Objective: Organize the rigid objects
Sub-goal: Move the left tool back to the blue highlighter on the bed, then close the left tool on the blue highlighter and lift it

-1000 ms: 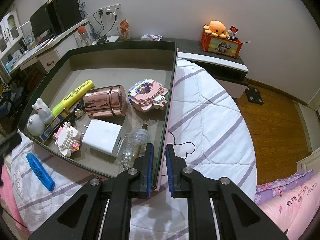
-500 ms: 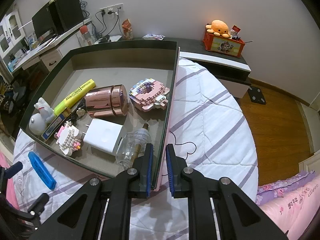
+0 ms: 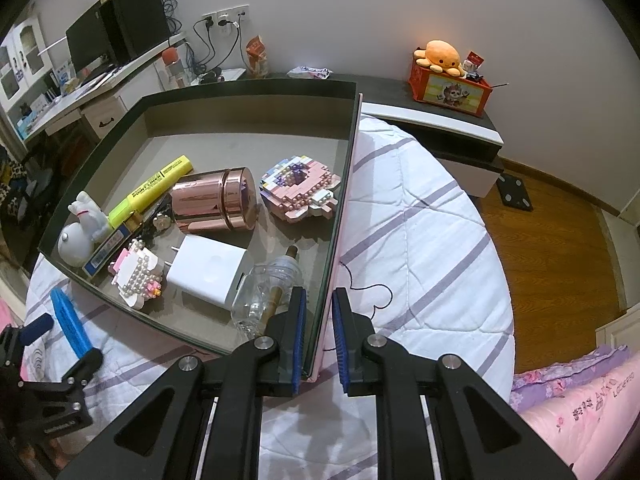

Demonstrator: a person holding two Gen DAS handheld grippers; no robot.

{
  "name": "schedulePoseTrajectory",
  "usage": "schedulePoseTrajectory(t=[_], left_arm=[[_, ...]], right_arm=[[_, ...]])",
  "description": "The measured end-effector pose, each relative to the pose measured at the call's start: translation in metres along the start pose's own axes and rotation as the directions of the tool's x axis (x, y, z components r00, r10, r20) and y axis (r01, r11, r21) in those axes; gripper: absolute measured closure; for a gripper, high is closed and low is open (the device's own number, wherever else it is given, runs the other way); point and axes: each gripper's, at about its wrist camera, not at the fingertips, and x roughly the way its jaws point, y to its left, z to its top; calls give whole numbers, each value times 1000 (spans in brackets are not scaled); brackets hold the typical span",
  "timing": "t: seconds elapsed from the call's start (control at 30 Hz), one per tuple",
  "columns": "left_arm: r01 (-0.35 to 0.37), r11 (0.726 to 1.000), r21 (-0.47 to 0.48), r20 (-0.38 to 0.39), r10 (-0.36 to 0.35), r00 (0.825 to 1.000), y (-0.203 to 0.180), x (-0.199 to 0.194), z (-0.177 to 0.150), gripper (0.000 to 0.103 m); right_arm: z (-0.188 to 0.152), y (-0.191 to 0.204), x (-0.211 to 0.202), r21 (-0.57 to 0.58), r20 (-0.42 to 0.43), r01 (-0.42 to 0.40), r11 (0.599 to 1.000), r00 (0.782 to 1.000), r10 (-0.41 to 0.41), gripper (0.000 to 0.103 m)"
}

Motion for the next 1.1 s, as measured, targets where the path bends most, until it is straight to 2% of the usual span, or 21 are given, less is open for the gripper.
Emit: schedulePoseTrajectory(t=[0.23,0.33,0.4,0.5,0.6,0.7,0.77,0.8,0.87,0.9,0.97,1.1], left_arm=[[-50,998,-38,-12,49,999,47,-4,-8,0],[-90,992,-84,-15,89,996,67,-4,-9,0],[-75,990,-116,-12,74,997,74,-4,-8,0],[-41,994,-97,8,42,999,75,1,-3,0],[-50,998,-35,21,51,998,66,6,1,3],[-14,1000,-5,36,15,999,64,9,6,12],[2,1000,18,50,-3,999,63,10,11,25],[8,999,31,54,-9,999,61,10,12,27],[19,998,58,62,-23,998,57,9,14,43],[25,997,72,64,-29,997,55,8,14,48],[52,994,96,66,-58,996,52,6,15,72],[69,993,101,65,-76,995,54,1,14,76]], right_arm=[[0,1,0,-4,-3,6,1000,1000,-6,88],[0,1,0,-3,-2,6,1000,1000,-6,88],[1,0,1,-2,-2,4,1000,1000,-5,88],[1,0,1,-5,-4,6,1000,1000,-6,88],[1,1,1,-7,-6,8,1000,1000,-8,88],[1,0,0,-7,-8,8,1000,1000,-8,88],[1,0,0,-7,-8,8,1000,1000,-8,88],[1,0,0,-8,-8,9,1000,1000,-9,88],[2,0,0,-7,-8,8,1000,1000,-8,88],[2,1,0,-8,-9,9,1000,1000,-9,88],[2,0,0,-10,-11,11,1000,1000,-11,88],[2,0,1,-9,-13,11,1000,1000,-11,88]])
